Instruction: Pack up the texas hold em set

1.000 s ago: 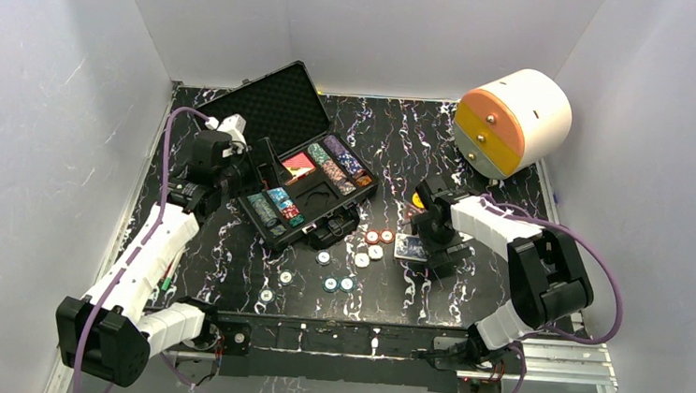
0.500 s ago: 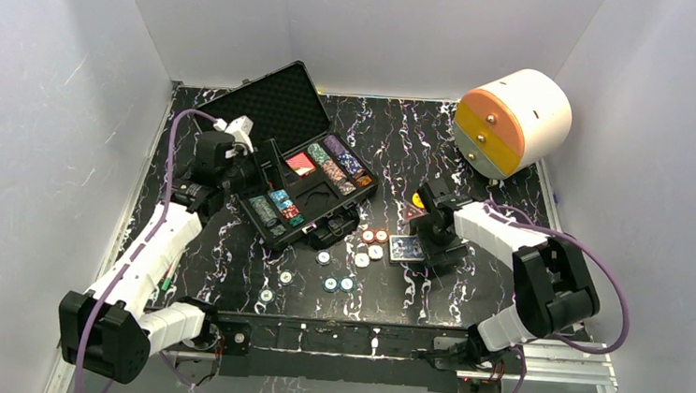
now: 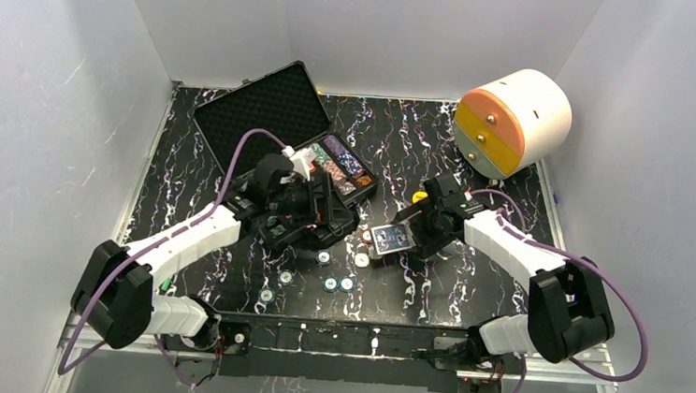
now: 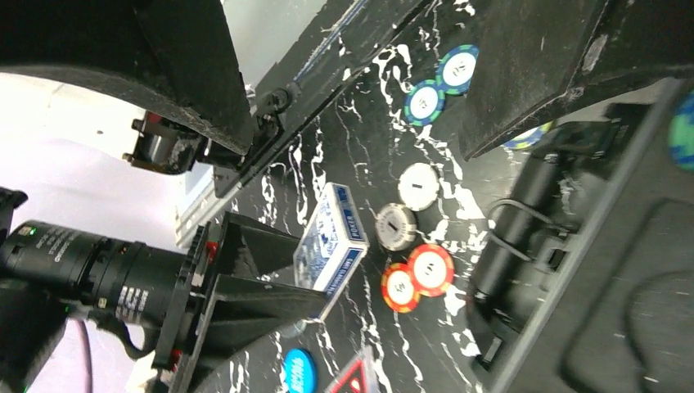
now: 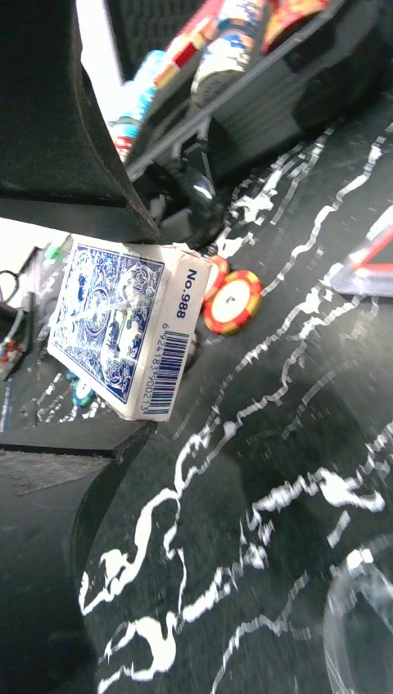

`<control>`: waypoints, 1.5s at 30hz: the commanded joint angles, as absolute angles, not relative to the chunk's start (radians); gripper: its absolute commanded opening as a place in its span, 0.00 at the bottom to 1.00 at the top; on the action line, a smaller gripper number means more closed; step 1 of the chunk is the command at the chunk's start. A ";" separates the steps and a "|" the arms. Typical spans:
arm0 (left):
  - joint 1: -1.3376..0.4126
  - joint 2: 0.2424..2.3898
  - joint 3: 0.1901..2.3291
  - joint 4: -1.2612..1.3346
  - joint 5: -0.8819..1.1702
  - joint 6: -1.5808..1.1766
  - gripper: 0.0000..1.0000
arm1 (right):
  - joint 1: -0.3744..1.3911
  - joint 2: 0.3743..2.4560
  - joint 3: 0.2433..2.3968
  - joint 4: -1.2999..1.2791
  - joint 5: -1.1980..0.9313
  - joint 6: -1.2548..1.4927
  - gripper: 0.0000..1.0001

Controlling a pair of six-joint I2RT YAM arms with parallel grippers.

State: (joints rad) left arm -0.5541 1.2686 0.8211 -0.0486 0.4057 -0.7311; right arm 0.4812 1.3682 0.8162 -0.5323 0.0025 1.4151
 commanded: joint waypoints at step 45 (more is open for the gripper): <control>-0.714 1.329 0.831 0.167 0.180 -0.857 0.00 | 0.462 1.243 0.988 -0.472 -0.071 1.062 0.98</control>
State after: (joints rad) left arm -0.7540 1.4189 0.7574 0.2955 0.2516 -0.9115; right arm 0.4797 1.3037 0.9493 -0.4496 -0.1558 1.1973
